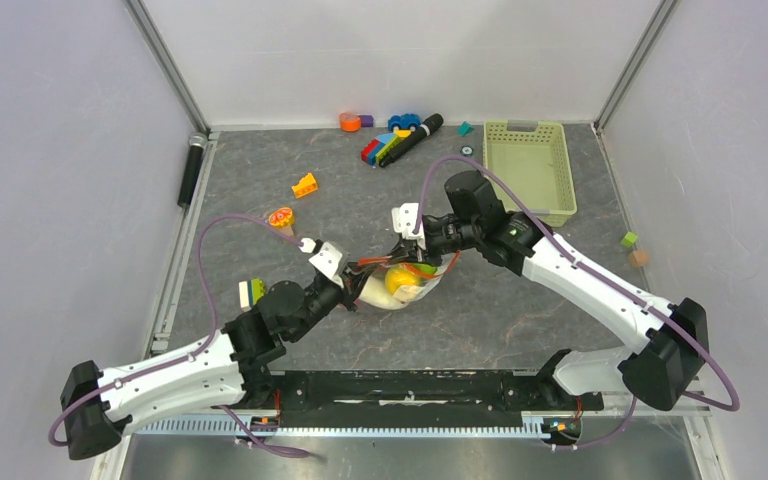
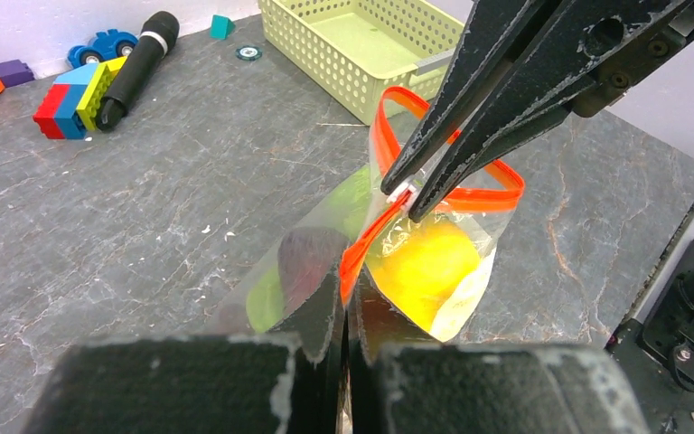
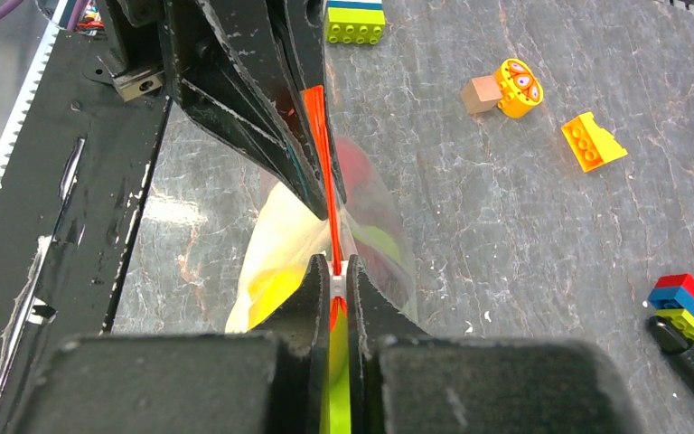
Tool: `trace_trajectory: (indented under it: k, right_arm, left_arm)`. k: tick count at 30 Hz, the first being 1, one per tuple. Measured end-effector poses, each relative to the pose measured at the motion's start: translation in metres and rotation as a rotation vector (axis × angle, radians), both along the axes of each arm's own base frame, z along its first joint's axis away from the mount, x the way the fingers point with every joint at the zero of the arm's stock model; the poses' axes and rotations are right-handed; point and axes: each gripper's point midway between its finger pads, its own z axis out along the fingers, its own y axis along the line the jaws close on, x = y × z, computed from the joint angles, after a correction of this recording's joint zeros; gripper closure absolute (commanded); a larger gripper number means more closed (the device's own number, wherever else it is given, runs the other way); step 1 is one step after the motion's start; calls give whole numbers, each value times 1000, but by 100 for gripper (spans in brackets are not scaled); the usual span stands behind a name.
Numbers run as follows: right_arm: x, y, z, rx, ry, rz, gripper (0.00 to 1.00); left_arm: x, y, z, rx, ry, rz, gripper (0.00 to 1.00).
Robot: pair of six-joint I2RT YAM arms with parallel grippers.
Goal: Place the food in the zip-top bag and seal the zipper
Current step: Zip the zipper food storage bag at the center of the board.
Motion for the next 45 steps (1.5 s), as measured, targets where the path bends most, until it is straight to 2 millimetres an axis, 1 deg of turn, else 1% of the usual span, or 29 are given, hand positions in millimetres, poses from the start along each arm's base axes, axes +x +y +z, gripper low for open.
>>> trace_trajectory:
  k: [10,21,32,45]
  right_arm:
    - [3,0,-3,-11,9,-19,100]
    - [16,-5,-8,-46,-1,-105,100]
    - [27,-11,-12,-78,-25,-164,100]
    - [32,-14,-16,-98,-36,-195,100]
  left_arm:
    - [2,8,-1,-15,-1,39,98]
    - [6,15,-2,-26,7,84,98]
    - [14,26,-3,-22,7,154,98]
    - [24,34,-8,-24,18,246,98]
